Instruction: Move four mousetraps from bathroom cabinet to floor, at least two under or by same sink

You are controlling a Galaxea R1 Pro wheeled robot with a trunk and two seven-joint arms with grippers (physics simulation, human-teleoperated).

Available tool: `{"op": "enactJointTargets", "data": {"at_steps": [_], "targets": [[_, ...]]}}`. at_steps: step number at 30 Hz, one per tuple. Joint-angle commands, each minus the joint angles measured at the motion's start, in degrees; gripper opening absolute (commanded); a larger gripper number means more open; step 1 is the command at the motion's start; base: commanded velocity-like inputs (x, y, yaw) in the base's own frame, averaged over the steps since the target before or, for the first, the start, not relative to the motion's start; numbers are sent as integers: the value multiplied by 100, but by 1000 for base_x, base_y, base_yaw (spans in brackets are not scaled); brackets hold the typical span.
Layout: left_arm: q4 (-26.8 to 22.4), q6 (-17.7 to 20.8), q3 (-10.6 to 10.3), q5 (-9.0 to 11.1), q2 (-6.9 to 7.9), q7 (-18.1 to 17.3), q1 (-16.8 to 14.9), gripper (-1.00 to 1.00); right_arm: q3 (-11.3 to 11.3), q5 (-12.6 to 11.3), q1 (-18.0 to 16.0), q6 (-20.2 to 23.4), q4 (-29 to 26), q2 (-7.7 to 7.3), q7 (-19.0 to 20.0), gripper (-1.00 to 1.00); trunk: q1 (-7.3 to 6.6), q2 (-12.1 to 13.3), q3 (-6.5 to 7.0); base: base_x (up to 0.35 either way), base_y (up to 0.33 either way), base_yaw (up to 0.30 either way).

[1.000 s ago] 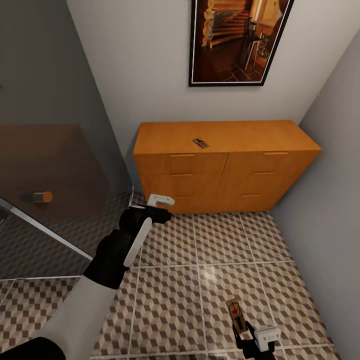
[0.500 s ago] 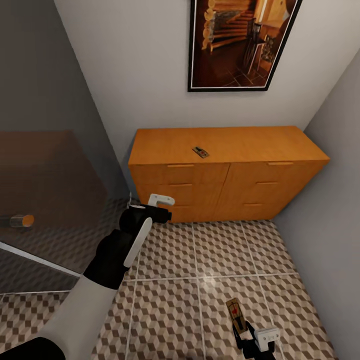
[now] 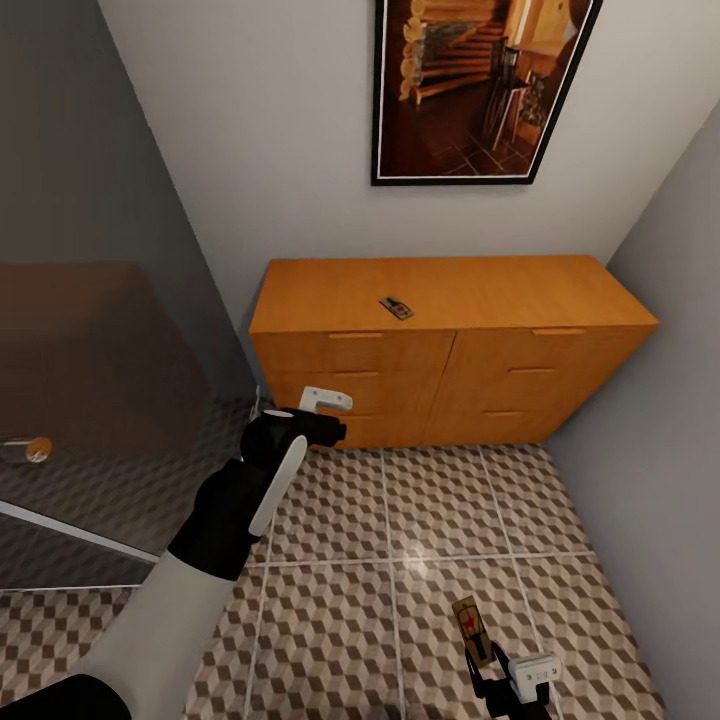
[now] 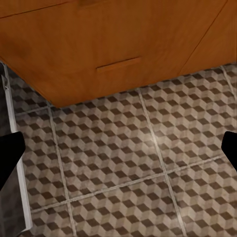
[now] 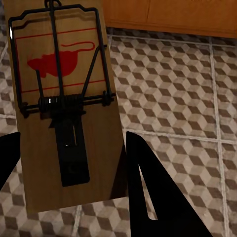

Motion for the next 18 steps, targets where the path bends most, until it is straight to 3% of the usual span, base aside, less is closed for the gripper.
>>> {"op": "enactJointTargets", "data": {"at_steps": [1,9,18], "targets": [[-3,20,-3,62,-9,60,-3,100,11,-73,-4,-14,4,-2,80,-100,3,-9,-8,0,0,0],[66,27,33,77,-124,86,-20,100,11,-73,-4,-9,6,6,80,-100,3,-9,-8,0,0,0],[295,14,46,75,-137,95,-197,100,11,-73,-3,134,4,7,80,-100,3,-9,-8,0,0,0]]}}
